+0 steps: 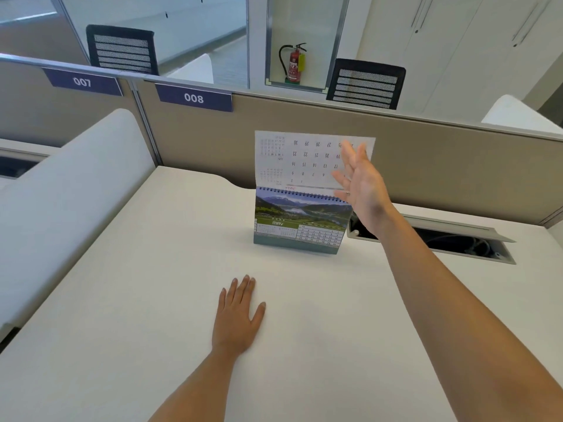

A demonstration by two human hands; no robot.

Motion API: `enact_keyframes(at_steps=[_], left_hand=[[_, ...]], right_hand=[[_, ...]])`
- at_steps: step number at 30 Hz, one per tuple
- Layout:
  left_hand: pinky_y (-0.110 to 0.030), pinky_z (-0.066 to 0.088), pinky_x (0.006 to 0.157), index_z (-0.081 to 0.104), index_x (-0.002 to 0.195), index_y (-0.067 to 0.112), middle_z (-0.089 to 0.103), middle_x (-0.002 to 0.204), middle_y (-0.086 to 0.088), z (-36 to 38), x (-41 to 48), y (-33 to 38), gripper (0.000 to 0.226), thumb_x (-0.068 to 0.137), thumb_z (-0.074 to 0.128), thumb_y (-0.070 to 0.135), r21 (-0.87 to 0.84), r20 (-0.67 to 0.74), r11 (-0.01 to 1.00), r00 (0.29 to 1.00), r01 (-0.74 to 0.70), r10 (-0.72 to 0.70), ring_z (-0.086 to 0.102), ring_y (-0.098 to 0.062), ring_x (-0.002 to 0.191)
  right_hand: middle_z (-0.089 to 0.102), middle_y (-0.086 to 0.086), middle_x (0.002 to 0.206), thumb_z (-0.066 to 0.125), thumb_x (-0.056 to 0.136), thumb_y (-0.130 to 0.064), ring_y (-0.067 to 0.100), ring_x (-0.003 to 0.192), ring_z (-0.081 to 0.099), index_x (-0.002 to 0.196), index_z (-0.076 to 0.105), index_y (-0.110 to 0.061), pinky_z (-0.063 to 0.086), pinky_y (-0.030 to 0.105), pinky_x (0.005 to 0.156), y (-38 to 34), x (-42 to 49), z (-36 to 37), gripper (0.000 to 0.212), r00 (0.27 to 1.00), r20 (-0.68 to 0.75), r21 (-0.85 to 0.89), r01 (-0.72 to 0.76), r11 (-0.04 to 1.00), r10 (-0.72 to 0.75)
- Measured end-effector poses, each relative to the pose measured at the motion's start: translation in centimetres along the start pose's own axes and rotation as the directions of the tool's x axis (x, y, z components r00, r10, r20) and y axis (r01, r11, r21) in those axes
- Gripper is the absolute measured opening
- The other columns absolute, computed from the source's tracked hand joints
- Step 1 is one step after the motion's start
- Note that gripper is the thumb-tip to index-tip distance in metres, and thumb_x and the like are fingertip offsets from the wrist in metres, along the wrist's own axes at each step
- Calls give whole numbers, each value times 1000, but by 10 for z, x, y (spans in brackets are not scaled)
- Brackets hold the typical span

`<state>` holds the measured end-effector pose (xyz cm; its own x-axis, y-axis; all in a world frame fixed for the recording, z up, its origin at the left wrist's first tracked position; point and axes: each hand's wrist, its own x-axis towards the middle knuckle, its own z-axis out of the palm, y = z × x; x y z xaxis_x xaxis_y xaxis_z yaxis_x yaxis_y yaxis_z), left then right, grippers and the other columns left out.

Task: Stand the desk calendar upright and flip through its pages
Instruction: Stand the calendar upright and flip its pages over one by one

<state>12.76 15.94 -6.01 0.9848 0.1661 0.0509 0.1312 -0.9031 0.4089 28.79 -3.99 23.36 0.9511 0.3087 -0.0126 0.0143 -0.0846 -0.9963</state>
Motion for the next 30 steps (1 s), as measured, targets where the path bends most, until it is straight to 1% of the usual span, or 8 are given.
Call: enact_keyframes(at_steps=[4,6,9,12,15,17,23,30], left_hand=[[-33,-6,117,15,152,26,13,160,10,-1,0,1,63,96,26,52,-8,3,1000,1000,-2,2,-1,-12,147],[-33,-5,117,17,152,25,15,159,9,-1,0,1,63,96,28,51,-22,-5,1000,1000,-3,3,1,-13,147],[-33,-5,117,18,152,25,15,159,9,-2,0,2,63,96,29,51,-30,-10,1000,1000,-1,1,1,-13,147],[-33,-6,117,17,152,25,14,159,9,-2,-1,2,63,96,28,51,-29,-9,1000,1000,-2,1,0,-12,147],[-33,-6,117,17,152,25,14,159,9,-2,-1,2,63,96,26,52,-23,-9,1000,1000,-3,3,-1,-12,147],[-34,-5,117,17,152,25,15,159,9,-2,0,2,64,95,26,52,-21,-10,1000,1000,-3,3,0,-12,147],[-33,-5,118,18,152,26,16,159,10,-1,-1,1,63,95,26,53,-34,-17,999,1000,-6,6,0,-11,147],[-33,-4,118,20,152,25,19,159,8,0,1,1,63,95,27,52,-23,-18,1000,1000,-13,12,5,-15,147]], right_hand=[[17,-8,161,29,92,-65,17,147,20,153,17,-32,16,47,120,13,20,-6,70,996,-86,-93,9,996,-17],[18,-9,161,44,90,-61,17,147,21,153,17,-34,21,49,119,30,26,-11,73,985,-172,-125,7,992,-28],[15,-9,162,54,91,-46,20,144,28,152,14,-39,32,49,114,63,19,-13,73,920,-392,-149,-54,987,-9],[25,-2,160,58,91,-35,24,135,40,152,8,-38,37,49,110,98,5,-12,80,842,-526,-120,-215,969,122],[22,4,160,61,92,-21,30,140,34,154,1,-30,32,46,109,128,-5,-10,87,823,-460,-76,-410,909,333],[21,5,160,61,93,-17,32,142,30,154,-1,-27,31,44,109,139,-12,-9,88,826,-393,-108,-478,872,404],[36,0,154,61,92,-11,26,137,36,151,19,-31,33,32,98,150,-24,-2,76,905,-207,-209,-412,887,372],[47,0,143,61,92,-14,24,131,42,147,32,-28,33,28,92,151,-29,2,63,911,-247,-212,-385,898,331]])
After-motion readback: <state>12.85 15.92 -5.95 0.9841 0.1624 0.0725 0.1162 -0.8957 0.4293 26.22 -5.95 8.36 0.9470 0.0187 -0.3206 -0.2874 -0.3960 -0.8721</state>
